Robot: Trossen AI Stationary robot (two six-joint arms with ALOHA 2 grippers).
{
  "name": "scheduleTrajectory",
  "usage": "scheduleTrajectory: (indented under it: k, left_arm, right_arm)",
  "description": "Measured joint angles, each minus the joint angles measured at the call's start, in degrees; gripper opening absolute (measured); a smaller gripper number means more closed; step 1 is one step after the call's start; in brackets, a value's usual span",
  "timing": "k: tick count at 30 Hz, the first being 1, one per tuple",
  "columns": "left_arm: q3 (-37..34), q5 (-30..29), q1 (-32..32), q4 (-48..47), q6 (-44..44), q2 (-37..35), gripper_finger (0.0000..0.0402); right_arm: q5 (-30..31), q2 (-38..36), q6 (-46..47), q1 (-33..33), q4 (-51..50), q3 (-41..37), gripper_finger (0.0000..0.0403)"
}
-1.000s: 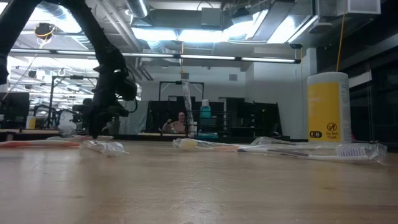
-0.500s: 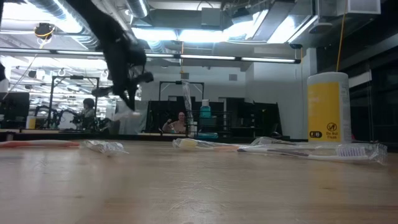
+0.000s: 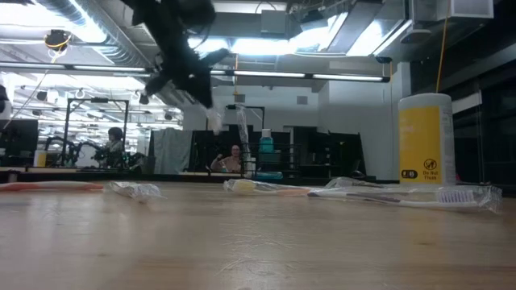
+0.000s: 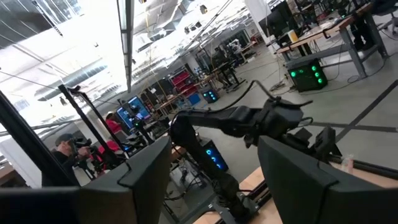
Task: Pick & Place toothbrushing station
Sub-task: Put the orange toothbrush into the black wire organizer bin
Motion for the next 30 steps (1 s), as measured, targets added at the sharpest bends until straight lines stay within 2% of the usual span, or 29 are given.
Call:
scheduleTrajectory:
  k: [6, 9, 11, 13, 15, 20, 24, 26, 30]
  left_arm:
    - [0.0, 0.2, -6.7, 5.6, -2.7, 0.0, 0.0082]
    - [0.0, 2.0, -8.8, 6.9, 0.4, 0.0, 0.0116]
    - [0.0, 5.6, -9.0, 9.1, 12.4, 0.0, 0.0137]
    - [0.0, 11.7, -8.5, 11.8, 32.8, 0.0, 0.0153]
    - [0.0, 17.6, -8.3, 10.1, 49.7, 0.0, 0.0159]
    - [0.0, 19.1, -7.8, -1.6, 80.8, 0.8, 0.015]
    - [0.0, 24.7, -10.3, -9.3, 104.4, 3.6, 0.0147]
    - [0.0, 21.9, -12.2, -11.4, 114.1, 5.1, 0.0146]
    - [0.0, 7.8, -15.2, -8.8, 131.0, 9.3, 0.0146]
  right_arm:
    - [0.0, 0.0, 1.5, 1.1, 0.0, 0.0, 0.0242]
    - [1.5, 0.0, 1.8, 2.2, 0.0, 0.0, 0.0242]
    - [3.0, 0.0, 1.8, 3.1, 0.0, 0.0, 0.0242]
    - [4.8, 0.0, 1.8, 4.1, 0.0, 0.0, 0.0242]
    - [6.6, 0.0, 1.6, 5.0, 0.0, 0.0, 0.0242]
    - [7.9, 0.0, 1.9, 6.0, 0.0, 0.0, 0.0242]
    - [8.0, 0.0, 2.6, 6.0, 0.0, 0.0, 0.0242]
    - [8.0, 0.0, 2.7, 6.0, 0.0, 0.0, 0.0242]
    - [10.4, 0.0, 2.7, 6.0, 0.0, 0.0, 0.0242]
